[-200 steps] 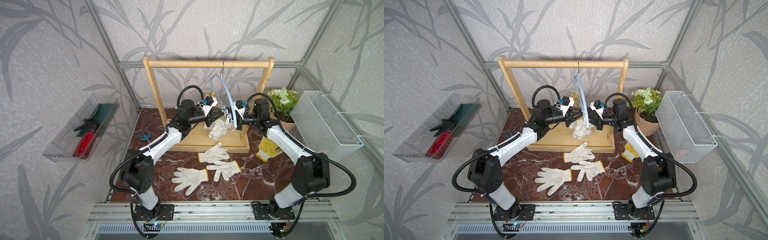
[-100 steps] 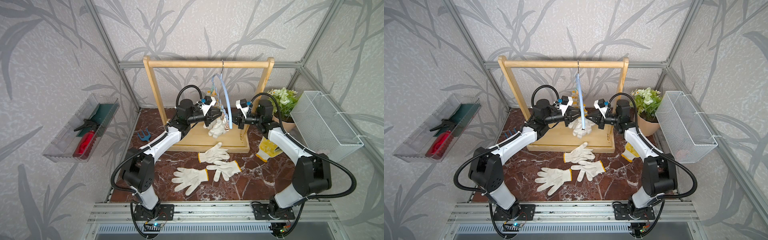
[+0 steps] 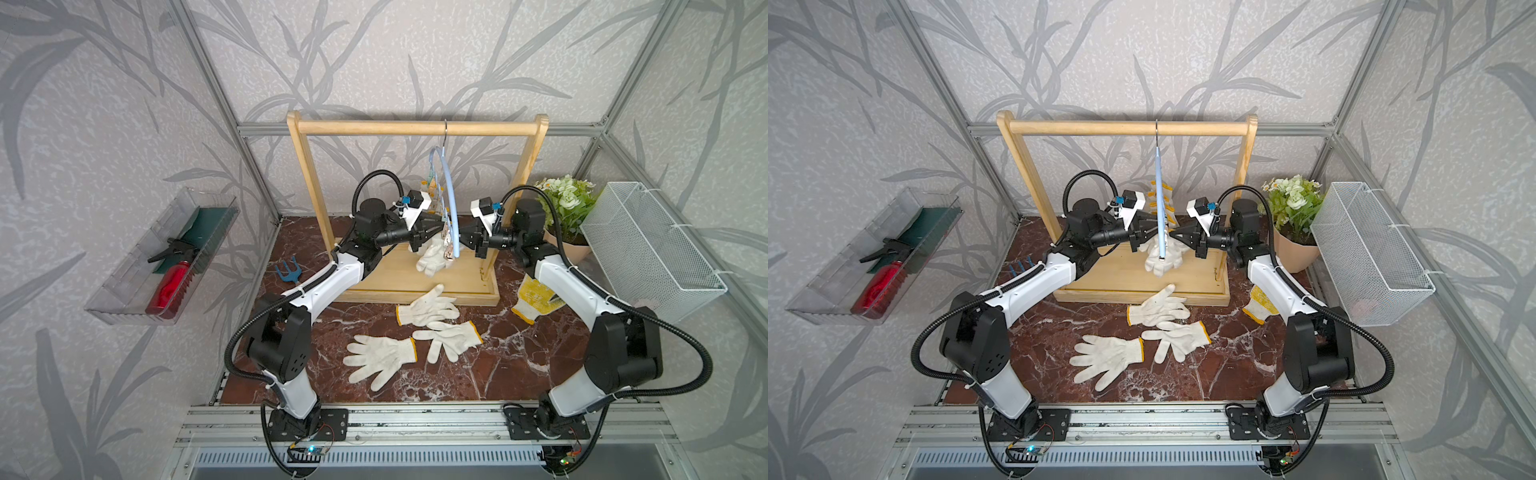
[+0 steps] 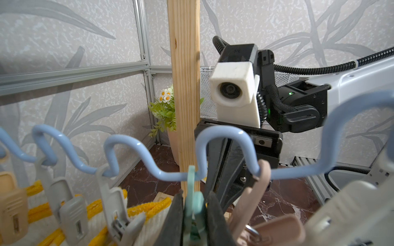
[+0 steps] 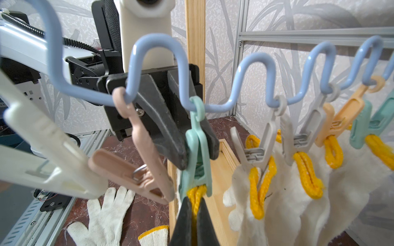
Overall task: Clip the gloves onto a hanger to dry
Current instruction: Clamp the glove onto the hanger.
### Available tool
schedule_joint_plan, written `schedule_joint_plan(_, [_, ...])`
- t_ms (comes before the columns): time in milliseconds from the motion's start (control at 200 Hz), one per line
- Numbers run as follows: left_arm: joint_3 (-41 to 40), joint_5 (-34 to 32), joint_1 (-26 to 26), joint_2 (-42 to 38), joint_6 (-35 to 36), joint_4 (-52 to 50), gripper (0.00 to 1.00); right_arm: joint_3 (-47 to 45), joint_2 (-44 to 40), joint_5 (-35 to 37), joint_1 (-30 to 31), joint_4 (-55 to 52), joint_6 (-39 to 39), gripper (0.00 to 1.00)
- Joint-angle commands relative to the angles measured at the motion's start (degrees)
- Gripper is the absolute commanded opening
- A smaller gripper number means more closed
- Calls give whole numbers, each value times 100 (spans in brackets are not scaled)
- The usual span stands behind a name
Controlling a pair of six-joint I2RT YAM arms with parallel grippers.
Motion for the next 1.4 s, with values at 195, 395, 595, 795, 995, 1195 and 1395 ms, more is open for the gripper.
schedule_joint_plan(195, [-99,-98,-50,116,-18,-154,0,-47,-216,-172,82,408,183,0])
schedule_joint_plan(395, [-99,-149,-49,93,-144,-50,10,-110,-198,-77,108,434,219,0])
schedule_joint_plan(595, [-298,-360,-30,-166,-75,-119,38,-294,-213,190,101,489,297,8])
schedule_joint_plan(795, [-522,-751,6,-612,263,-605,49,-542,-343,572,75,502,349,33])
schedule_joint_plan(995, [-861,-1228,30,-991,456,-887,55,-1124,-705,1316,30,472,490,50])
schedule_joint_plan(1195, [-1339,-1755,65,-1370,610,-1183,57,-1970,-1312,2501,37,182,759,56])
schedule_joint_plan(1395, [-2190,-2822,77,-1762,498,-1472,58,-2954,-1841,3101,192,240,1396,56])
